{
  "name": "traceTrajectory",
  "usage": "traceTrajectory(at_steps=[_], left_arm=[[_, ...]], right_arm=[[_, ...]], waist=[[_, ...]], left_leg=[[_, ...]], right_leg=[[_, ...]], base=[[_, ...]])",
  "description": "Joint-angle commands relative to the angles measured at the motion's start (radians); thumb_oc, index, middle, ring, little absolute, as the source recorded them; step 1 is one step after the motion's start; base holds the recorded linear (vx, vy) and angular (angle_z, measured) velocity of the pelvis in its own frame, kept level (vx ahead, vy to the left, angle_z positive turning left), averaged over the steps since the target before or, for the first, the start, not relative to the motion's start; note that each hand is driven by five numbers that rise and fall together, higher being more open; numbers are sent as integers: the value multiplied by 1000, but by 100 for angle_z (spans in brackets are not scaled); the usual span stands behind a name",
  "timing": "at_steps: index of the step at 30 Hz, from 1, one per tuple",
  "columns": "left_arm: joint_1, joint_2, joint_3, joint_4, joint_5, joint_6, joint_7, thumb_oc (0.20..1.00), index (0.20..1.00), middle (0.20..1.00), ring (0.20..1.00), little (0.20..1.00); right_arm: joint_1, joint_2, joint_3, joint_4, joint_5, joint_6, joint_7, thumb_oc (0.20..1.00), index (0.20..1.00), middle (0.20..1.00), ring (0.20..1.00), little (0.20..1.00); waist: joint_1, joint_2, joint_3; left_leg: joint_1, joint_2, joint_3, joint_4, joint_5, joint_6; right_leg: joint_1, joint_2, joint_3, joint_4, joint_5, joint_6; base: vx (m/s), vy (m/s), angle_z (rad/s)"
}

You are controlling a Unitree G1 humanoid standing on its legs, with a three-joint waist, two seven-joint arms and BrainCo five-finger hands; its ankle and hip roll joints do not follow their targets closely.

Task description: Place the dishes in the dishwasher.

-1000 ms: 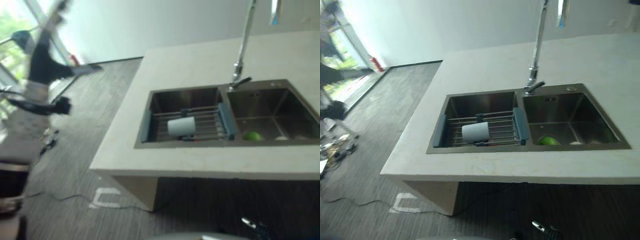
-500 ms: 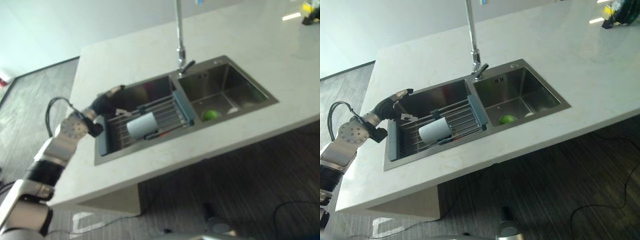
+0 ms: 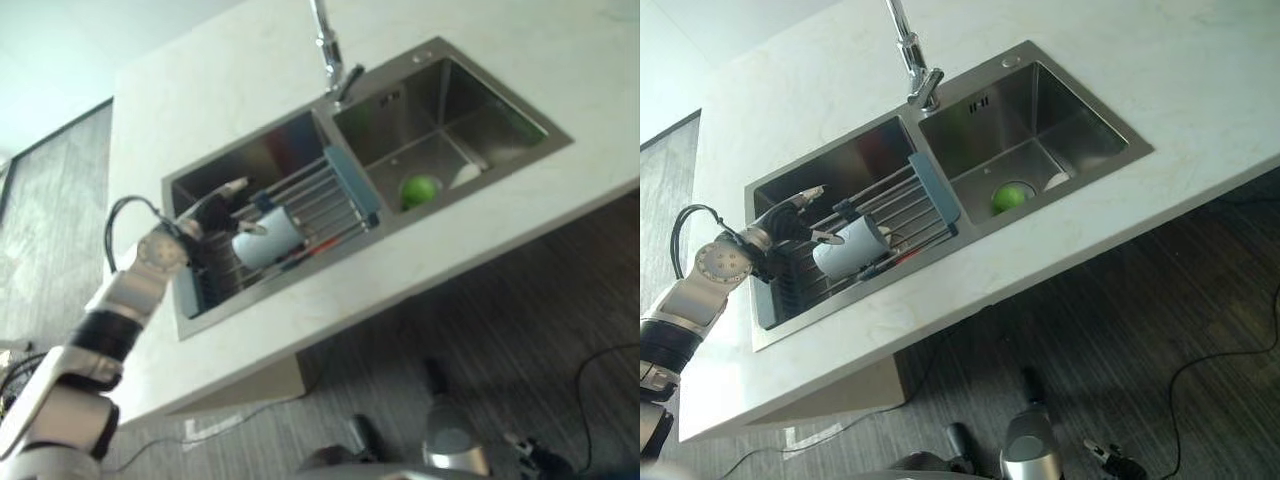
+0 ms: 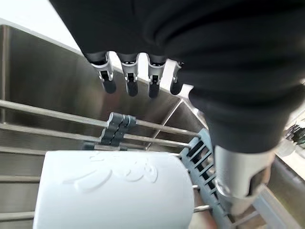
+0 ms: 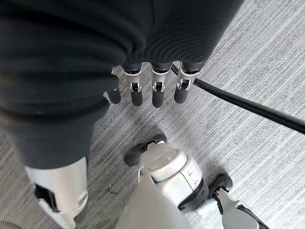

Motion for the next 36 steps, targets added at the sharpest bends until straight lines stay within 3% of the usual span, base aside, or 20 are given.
traceTrajectory(at_steps=[1, 9, 17, 36], left_arm=[[-57, 21, 12, 54, 28, -30, 10, 1000, 1000, 1000, 1000, 1000], [-27, 2, -23, 47, 46, -27, -17, 1000, 1000, 1000, 1000, 1000], [-4, -30, -33, 77, 76, -31, 26, 1000, 1000, 1000, 1000, 1000], [-86, -25, -72, 191, 122, -47, 118, 1000, 1000, 1000, 1000, 1000]], right_arm=[[19, 7, 12, 36, 21, 5, -2, 1000, 1000, 1000, 1000, 1000], [18, 1, 13, -3, 41, -3, 0, 1000, 1000, 1000, 1000, 1000], [11, 2, 32, -45, 53, 1, -14, 1000, 1000, 1000, 1000, 1000], [-27, -12, 76, -107, 100, 9, -10, 1000, 1000, 1000, 1000, 1000]], waist=[[-29, -80, -48], [-29, -79, -27], [-29, -87, -23], [-40, -129, 78]], left_leg=[[-57, -21, -62, 76, -73, 16], [-76, -27, -73, 99, -80, 20], [-82, -28, -69, 111, -84, 24], [-179, -11, -75, 155, -75, 20]], right_leg=[[51, -109, -12, 39, -108, 110], [40, -114, -10, 50, -110, 107], [34, -117, -10, 62, -115, 106], [-63, -108, 7, 102, -107, 94]], base=[[0, 0, 0], [0, 0, 0], [15, 10, 0], [-30, -4, -3]])
